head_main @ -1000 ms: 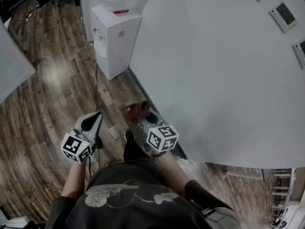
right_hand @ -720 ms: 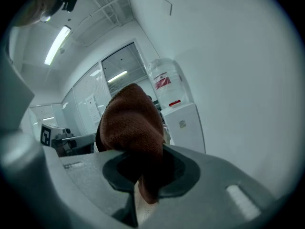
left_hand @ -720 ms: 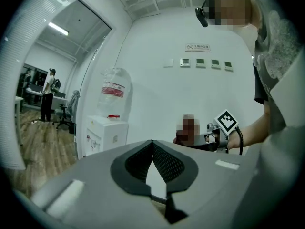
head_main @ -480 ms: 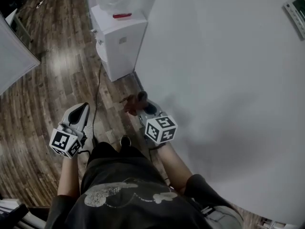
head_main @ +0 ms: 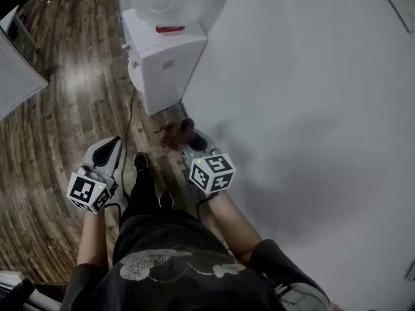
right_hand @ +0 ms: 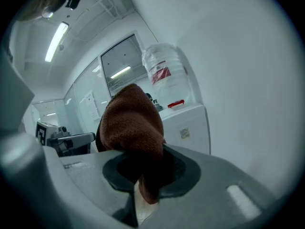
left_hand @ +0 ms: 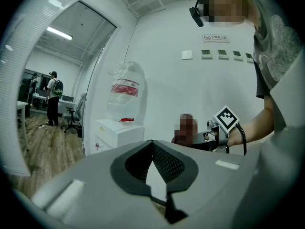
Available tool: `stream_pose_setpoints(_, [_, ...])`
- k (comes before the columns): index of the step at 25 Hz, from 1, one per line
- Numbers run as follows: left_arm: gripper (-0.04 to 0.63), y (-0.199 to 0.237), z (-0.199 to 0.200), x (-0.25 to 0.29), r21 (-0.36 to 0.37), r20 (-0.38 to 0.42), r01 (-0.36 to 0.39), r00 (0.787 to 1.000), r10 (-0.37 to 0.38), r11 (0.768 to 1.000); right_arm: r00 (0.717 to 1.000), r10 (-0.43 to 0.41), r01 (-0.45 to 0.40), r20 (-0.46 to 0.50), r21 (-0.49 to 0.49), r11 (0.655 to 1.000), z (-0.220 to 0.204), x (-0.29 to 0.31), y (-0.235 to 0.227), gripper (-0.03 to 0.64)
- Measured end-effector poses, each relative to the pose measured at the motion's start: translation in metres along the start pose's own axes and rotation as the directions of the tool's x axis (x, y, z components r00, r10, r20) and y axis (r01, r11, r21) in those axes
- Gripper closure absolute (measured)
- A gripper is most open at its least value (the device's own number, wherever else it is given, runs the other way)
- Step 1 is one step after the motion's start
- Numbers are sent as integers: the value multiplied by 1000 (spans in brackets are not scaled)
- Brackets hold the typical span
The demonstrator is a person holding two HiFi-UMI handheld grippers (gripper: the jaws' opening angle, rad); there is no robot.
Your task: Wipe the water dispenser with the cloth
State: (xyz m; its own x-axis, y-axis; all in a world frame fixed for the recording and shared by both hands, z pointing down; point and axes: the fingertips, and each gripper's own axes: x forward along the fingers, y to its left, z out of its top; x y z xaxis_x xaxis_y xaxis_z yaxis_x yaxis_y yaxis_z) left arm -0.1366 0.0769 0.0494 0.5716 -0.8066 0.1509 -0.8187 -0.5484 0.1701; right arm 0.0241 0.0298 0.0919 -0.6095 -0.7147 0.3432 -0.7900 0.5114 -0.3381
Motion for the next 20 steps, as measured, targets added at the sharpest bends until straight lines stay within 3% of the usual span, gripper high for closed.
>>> stream_pose_setpoints(4, [580, 48, 20, 44, -16, 25, -3, 1000, 4, 1000, 998, -15, 18, 55, -45, 999, 47, 69, -15, 558])
stream_pose_setpoints(8, [580, 102, 27, 81, 41, 52, 1, 999, -4, 999, 994, 11, 0, 112, -101, 995, 90, 146, -24, 558])
stream_pose_setpoints(10, [580, 124, 28, 99, -2, 45, 6, 999, -6, 1000, 993, 16, 2, 117, -150, 989, 98, 184, -33, 558])
stream_pose_setpoints(13, [580, 156, 19, 126, -112, 48, 19, 999, -13, 993, 994, 19, 3, 106, -205, 979, 95, 230, -53, 557])
stream_pose_setpoints(20, [580, 189, -70, 154, -135, -12, -9, 1000, 8, 991, 993, 41, -26, 107, -137, 990, 25, 267, -92, 556])
